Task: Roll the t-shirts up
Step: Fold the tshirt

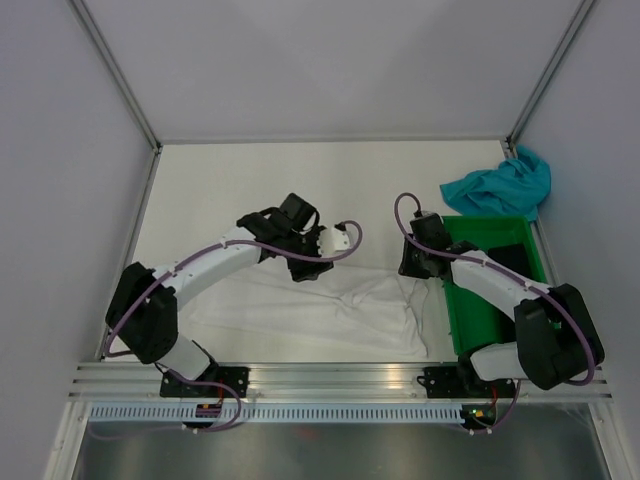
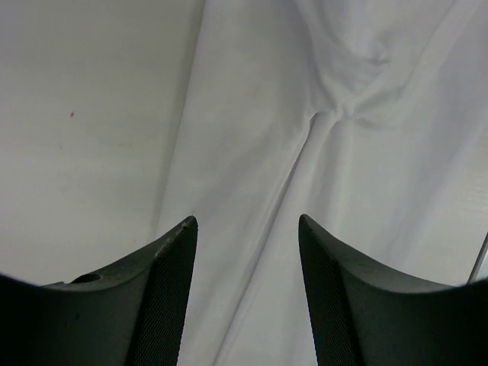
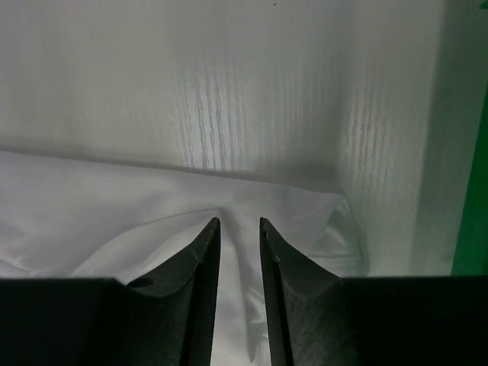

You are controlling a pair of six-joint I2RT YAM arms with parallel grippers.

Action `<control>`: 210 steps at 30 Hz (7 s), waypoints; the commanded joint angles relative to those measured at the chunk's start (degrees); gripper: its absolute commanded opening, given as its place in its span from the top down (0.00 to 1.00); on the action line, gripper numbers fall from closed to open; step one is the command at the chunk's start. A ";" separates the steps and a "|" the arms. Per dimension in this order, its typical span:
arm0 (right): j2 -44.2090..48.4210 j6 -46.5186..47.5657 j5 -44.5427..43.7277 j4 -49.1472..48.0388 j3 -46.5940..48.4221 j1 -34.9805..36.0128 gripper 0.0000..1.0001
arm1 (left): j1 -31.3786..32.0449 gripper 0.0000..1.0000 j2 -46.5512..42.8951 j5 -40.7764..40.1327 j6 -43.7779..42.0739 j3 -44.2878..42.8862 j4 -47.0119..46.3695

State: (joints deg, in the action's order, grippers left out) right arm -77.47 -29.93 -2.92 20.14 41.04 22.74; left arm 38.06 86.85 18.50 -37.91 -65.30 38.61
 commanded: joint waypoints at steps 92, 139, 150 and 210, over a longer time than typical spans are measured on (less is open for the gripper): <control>30.29 -13.30 13.64 9.76 -13.07 10.74 0.93 | 16.87 0.62 4.47 5.58 -7.55 1.40 -1.16; 15.00 -8.14 -7.53 14.23 -1.16 10.75 1.00 | -37.16 0.62 -4.85 -10.69 5.39 12.21 -7.93; -6.80 -5.05 -8.95 0.25 3.61 7.32 1.00 | -42.10 0.62 1.74 -12.79 7.94 16.17 -15.49; -5.75 -4.17 -7.55 2.54 -5.00 6.89 0.99 | -45.36 0.50 -16.27 -13.67 9.52 15.46 -5.57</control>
State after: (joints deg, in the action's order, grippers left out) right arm -79.02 -32.86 -11.94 28.25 38.02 31.20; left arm -7.01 72.75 3.42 -30.44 -47.35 31.57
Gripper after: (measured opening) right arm 0.003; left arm 0.502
